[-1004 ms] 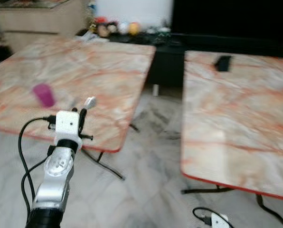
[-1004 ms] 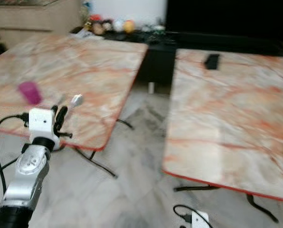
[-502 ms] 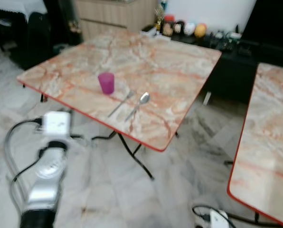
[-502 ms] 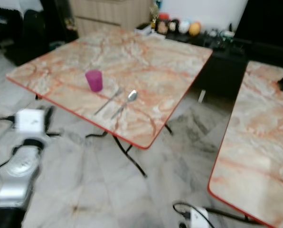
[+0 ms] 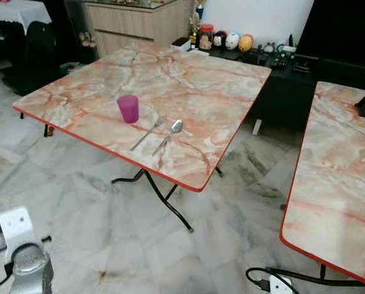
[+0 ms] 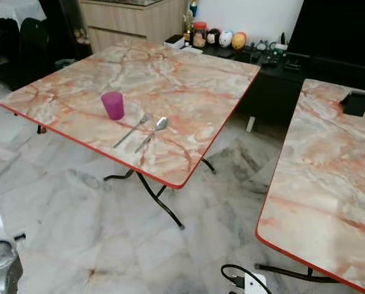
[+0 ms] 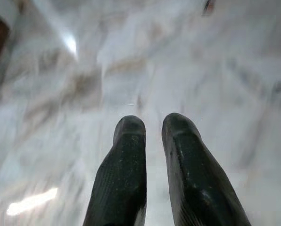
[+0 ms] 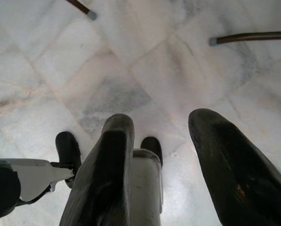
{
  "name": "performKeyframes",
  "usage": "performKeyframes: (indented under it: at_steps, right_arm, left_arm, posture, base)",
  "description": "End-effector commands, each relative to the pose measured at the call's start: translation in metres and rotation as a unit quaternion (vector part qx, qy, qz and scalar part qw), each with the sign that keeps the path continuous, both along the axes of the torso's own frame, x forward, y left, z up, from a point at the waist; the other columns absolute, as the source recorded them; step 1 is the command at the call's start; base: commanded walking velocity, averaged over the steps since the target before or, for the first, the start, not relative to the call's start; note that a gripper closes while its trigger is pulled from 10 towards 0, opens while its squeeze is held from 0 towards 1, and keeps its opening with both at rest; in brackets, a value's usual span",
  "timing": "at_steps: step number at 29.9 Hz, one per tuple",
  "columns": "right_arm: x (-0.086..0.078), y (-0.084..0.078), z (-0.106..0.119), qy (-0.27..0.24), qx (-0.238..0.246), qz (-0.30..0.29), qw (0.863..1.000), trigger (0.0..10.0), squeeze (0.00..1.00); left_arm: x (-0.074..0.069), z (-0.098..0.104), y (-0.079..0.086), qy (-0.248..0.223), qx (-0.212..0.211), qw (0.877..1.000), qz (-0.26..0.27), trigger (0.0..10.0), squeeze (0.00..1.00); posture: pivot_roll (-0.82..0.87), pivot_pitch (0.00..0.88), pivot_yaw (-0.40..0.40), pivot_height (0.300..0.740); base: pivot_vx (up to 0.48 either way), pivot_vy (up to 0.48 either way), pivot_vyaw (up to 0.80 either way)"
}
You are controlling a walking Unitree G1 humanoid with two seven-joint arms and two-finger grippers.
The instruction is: Setting the table
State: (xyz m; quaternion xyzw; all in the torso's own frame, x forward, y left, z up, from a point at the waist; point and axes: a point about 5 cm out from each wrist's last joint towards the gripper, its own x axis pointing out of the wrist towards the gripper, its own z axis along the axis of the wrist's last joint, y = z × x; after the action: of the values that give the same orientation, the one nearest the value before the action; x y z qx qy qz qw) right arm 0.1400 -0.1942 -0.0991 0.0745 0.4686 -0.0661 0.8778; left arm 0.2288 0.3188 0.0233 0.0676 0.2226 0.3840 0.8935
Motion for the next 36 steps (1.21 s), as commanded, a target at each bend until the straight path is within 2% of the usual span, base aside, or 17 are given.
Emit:
performKeyframes:
  at_steps: [1,2,4,6,8,11,13,16,20,24,27,30,36]
  right_arm:
    - [0.0,0.0,0.0,0.002,0.001,-0.004,1.0,10.0,0.0]
    - [0.0,0.0,0.0,0.002,0.001,-0.005,1.0,10.0,0.0]
    - [0.0,0.0,0.0,0.001,0.001,-0.005,1.0,10.0,0.0]
    - [0.0,0.0,0.0,0.001,0.001,-0.006,1.0,10.0,0.0]
    - [0.0,-0.001,0.0,0.0,0.0,-0.008,1.0,10.0,0.0]
    - [0.0,-0.001,0.0,0.001,-0.003,-0.008,1.0,10.0,0.0]
    - [0.0,-0.001,0.0,0.001,-0.004,-0.008,1.0,10.0,0.0]
    - [-0.001,-0.002,0.0,0.001,-0.005,-0.01,1.0,10.0,0.0]
    - [-0.001,-0.002,0.0,0.001,-0.006,-0.01,1.0,10.0,0.0]
    - [-0.001,-0.002,0.0,0.001,-0.006,-0.006,1.0,10.0,0.0]
    - [-0.001,-0.001,0.0,0.002,-0.007,-0.007,1.0,10.0,0.0]
    - [-0.001,-0.001,-0.001,0.004,-0.004,-0.011,1.0,10.0,0.0]
    - [-0.002,-0.001,-0.001,0.003,-0.002,-0.015,1.0,10.0,0.0]
  left_arm:
    - [-0.002,-0.017,-0.007,0.04,-0.048,0.998,-0.012,10.0,0.0]
    - [-0.003,-0.023,-0.011,0.052,-0.06,0.997,-0.02,10.0,0.0]
    - [-0.003,-0.04,-0.026,0.096,-0.11,0.986,-0.081,10.0,0.0]
    - [-0.004,-0.05,-0.038,0.114,-0.116,0.978,-0.128,10.0,0.0]
    - [-0.004,-0.06,-0.057,0.145,-0.117,0.959,-0.213,10.0,0.0]
    - [-0.005,-0.066,-0.072,0.163,-0.124,0.937,-0.282,10.0,0.0]
    - [-0.009,-0.072,-0.082,0.195,-0.091,0.911,-0.351,10.0,0.0]
    - [-0.02,-0.083,-0.091,0.246,-0.073,0.876,-0.408,10.0,0.0]
    - [-0.027,-0.087,-0.087,0.25,-0.09,0.883,-0.387,10.0,0.0]
    - [-0.031,-0.089,-0.087,0.255,-0.087,0.878,-0.396,10.0,0.0]
    - [-0.032,-0.089,-0.085,0.251,-0.089,0.883,-0.386,10.0,0.0]
    - [-0.032,-0.089,-0.084,0.245,-0.095,0.888,-0.376,10.0,0.0]
    - [-0.033,-0.089,-0.082,0.248,-0.094,0.89,-0.371,10.0,0.0]
  posture:
    - [0.05,0.0,-0.005,0.74]
    - [0.05,0.0,-0.005,0.74]
    - [0.05,0.0,-0.005,0.74]
    - [0.04,0.0,-0.006,0.74]
    - [0.04,0.0,-0.008,0.74]
    - [0.04,0.0,-0.01,0.74]
    - [0.03,0.0,-0.01,0.74]
    - [0.03,0.0,-0.01,0.74]
    - [0.02,0.0,-0.009,0.74]
    - [0.02,0.0,-0.009,0.74]
    - [0.03,0.0,-0.012,0.74]
    - [0.03,0.0,-0.012,0.74]
    - [0.02,0.0,-0.01,0.74]
  base:
    - [0.0,0.0,0.0]
    - [0.0,0.0,0.0]
    - [0.0,0.0,0.0]
    - [0.0,0.0,0.0]
    - [0.0,0.0,0.0]
    - [0.0,0.0,0.0]
    - [0.0,0.0,0.0]
    - [0.0,0.0,0.0]
    - [0.0,0.0,0.0]
    - [0.0,0.0,0.0]
    - [0.0,0.0,0.0]
    - [0.0,0.318,0.0]
    - [0.0,0.358,-0.39]
